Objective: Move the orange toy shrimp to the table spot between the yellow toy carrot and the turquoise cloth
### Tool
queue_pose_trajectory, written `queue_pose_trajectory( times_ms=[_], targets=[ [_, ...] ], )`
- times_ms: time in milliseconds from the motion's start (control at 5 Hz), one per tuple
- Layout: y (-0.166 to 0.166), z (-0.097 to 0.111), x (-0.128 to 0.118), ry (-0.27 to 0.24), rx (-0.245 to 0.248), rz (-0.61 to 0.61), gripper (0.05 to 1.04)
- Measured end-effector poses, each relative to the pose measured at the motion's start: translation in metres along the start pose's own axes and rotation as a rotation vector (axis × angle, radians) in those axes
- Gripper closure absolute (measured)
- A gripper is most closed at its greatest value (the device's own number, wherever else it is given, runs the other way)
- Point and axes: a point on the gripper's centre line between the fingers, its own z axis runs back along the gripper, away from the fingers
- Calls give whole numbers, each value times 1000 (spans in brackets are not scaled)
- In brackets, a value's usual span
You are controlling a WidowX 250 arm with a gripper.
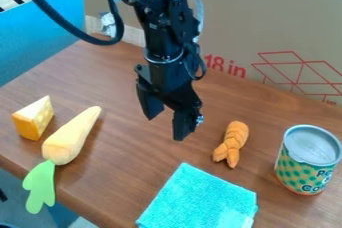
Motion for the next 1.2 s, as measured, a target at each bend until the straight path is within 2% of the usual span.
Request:
queue_pose_trajectory(
  times_ms=[200, 400, 600, 1000, 1200],
  targets=[
    [-1, -8, -4, 27, -9, 2, 82],
    [-14, -11, 8, -16, -89, 45, 82],
    [-21, -19, 24, -43, -105, 161, 82],
    [-27, -36, 44, -32, -104, 245, 82],
    [-36, -36, 48, -55, -111, 235, 82]
  ],
)
